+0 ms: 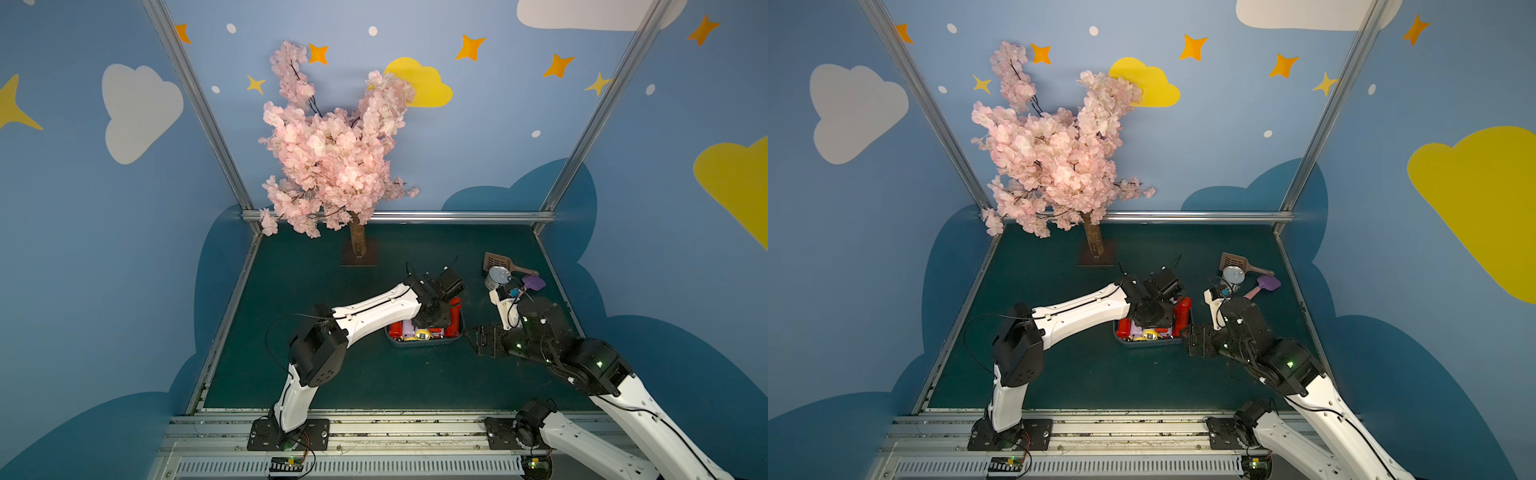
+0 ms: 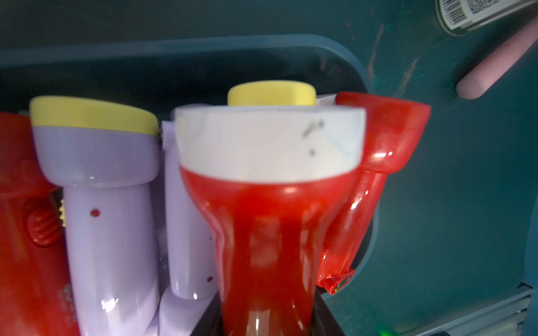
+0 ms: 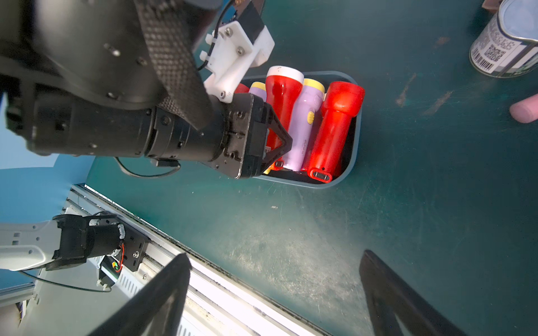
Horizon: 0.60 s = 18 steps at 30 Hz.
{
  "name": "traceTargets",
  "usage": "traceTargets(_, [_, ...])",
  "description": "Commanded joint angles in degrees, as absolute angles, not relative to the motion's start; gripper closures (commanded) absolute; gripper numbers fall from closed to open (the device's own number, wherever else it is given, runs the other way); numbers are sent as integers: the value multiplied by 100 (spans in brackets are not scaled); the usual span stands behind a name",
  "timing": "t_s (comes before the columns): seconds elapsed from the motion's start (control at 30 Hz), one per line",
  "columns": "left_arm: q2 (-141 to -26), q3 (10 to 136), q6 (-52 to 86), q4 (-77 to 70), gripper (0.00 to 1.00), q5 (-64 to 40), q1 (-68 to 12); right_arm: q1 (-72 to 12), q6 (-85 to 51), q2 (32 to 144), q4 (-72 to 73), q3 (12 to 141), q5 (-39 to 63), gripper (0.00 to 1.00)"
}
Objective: Put the flashlights into the storage boxes
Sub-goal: Place the flashlight at the storage box.
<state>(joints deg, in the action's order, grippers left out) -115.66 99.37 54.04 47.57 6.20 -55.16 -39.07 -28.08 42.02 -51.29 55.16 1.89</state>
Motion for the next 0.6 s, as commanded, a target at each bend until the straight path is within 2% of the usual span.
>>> traceTargets(0.0, [-11541, 9836, 5462, 4843, 57, 659, -5493, -3885, -2788, 4171, -5170, 5484, 116, 9])
traceTargets(0.37, [-11301, 9721, 5436, 4865, 47, 833, -5466, -3886, -2787, 4289, -5089, 5515, 194, 9])
traceTargets(0.57, [-11088, 9641, 5423, 4909, 46, 901, -5458, -3885, -2797, 4355, -5080, 5572, 202, 9])
